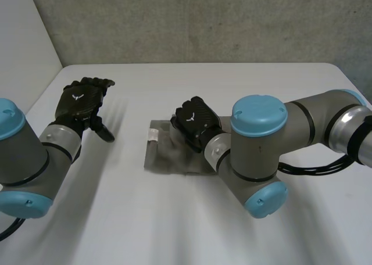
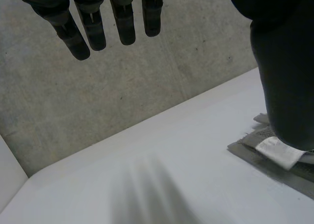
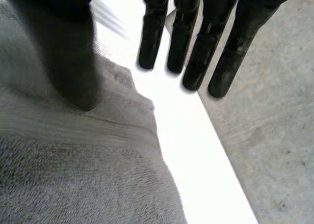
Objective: Fold the towel.
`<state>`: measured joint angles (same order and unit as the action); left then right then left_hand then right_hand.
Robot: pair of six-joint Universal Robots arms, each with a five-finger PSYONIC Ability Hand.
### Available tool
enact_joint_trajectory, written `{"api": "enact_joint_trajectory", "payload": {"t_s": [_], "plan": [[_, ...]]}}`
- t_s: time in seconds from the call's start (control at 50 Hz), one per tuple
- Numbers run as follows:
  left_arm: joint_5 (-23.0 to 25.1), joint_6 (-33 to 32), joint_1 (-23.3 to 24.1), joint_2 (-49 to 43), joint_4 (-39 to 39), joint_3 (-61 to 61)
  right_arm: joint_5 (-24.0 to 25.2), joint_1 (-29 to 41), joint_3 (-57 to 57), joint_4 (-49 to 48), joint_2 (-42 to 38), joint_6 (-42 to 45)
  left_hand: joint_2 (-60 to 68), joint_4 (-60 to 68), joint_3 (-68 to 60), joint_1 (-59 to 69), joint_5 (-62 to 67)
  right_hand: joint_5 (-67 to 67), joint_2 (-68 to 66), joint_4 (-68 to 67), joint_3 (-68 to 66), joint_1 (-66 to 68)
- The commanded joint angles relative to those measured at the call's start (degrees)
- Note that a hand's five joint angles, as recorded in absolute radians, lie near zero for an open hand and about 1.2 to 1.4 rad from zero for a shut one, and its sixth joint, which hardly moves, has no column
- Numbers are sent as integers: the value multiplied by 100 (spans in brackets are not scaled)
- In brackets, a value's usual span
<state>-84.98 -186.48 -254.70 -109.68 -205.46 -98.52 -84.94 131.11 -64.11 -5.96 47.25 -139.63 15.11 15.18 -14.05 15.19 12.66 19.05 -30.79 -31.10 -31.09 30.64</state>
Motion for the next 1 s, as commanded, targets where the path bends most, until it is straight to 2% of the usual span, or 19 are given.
{"api": "enact_joint_trajectory", "payload": {"t_s": [0.02, 0.14, 0.32, 0.36, 0.42, 0.46, 0.48, 0.52, 0.54, 0.56, 0.72, 0.76, 0.8, 0.82, 0.86, 0.88, 0.92, 1.0], "plan": [[17, -3, 8, -1, -135, -79, -321, -602, -625, 60, 722, -703, -439, -446, 333, -448, -1194, -1905, 2079, 2110, 2109, -2064], [25, -3, 140, -1, -135, -115, -199, -1368, -1821, -20, 1426, -1276, -371, -379, 266, -380, -1127, -1905, 2079, 2110, 2109, -2064], [25, -64, 694, -54, -135, -106, 118, -1993, -2843, -371, 1515, -1268, -220, -227, 114, -229, -976, -1905, 2079, 2110, 2109, -2064], [17, -221, 886, -71, -135, -115, 126, -2142, -3018, -590, 1463, -1260, -220, -227, 114, -229, -976, -761, 935, 966, 964, -920], [8, -337, 948, -80, -135, -123, 135, -2187, -3072, -688, 1436, -1259, -237, -244, 131, -246, -992, -47, 220, 251, 250, -205], [8, -547, 984, -98, -152, -167, 135, -2265, -3098, -898, 1332, -1259, -287, -294, 181, -296, -1043, 1611, -1437, -1406, -1407, 1452], [8, -548, 984, -98, -152, -167, 135, -2266, -3098, -899, 1331, -1259, -287, -295, 182, -296, -1043, 1619, -1445, -1414, -1415, 1460], [-1, -653, 992, -98, -196, -202, 92, -2371, -3020, -951, 1112, -1216, -304, -312, 198, -313, -1060, 4194, -4020, -3989, -3990, 4035], [-1, -653, 992, -98, -196, -202, 91, -2371, -3019, -951, 1111, -1215, -304, -312, 198, -313, -1060, 4209, -4035, -4004, -4006, 4051], [-1, -653, 984, -98, -222, -220, 39, -2432, -2993, -960, 1076, -1146, -304, -312, 198, -313, -1060, 5086, -4912, -4881, -4882, 4927], [8, -627, 966, 16, -214, -159, -49, -2398, -2668, -890, 1463, -530, -405, -412, 299, -413, -1160, 5095, -4921, -4890, -4891, 4936], [-1, -600, 948, 34, -187, -88, -14, -2301, -2571, -872, 1559, -433, -422, -429, 316, -431, -1177, 5095, -4921, -4890, -4891, 4936], [-10, -583, 931, 191, -144, 78, 73, -1707, -2230, -846, 1568, -302, -422, -429, 316, -431, -1177, 5095, -4921, -4890, -4891, 4936], [-10, -583, 931, 192, -143, 79, 74, -1703, -2228, -846, 1568, -301, -422, -429, 316, -431, -1177, 5095, -4921, -4890, -4891, 4936], [-18, -565, 913, 367, -117, 245, 222, -951, -1738, -776, 1472, -258, -422, -429, 316, -431, -1177, 5095, -4921, -4890, -4891, 4936], [-18, -565, 913, 368, -117, 246, 223, -947, -1736, -775, 1471, -257, -422, -429, 316, -431, -1177, 5095, -4921, -4890, -4891, 4936], [-27, -478, 870, 473, -73, 412, 459, -361, -1307, -618, 1166, -249, -422, -429, 316, -431, -1177, 5095, -4921, -4890, -4891, 4936], [-45, -329, 747, 535, -29, 544, 663, 90, -848, -371, 724, -240, -422, -429, 316, -431, -1177, 5095, -4921, -4890, -4891, 4936]]}}
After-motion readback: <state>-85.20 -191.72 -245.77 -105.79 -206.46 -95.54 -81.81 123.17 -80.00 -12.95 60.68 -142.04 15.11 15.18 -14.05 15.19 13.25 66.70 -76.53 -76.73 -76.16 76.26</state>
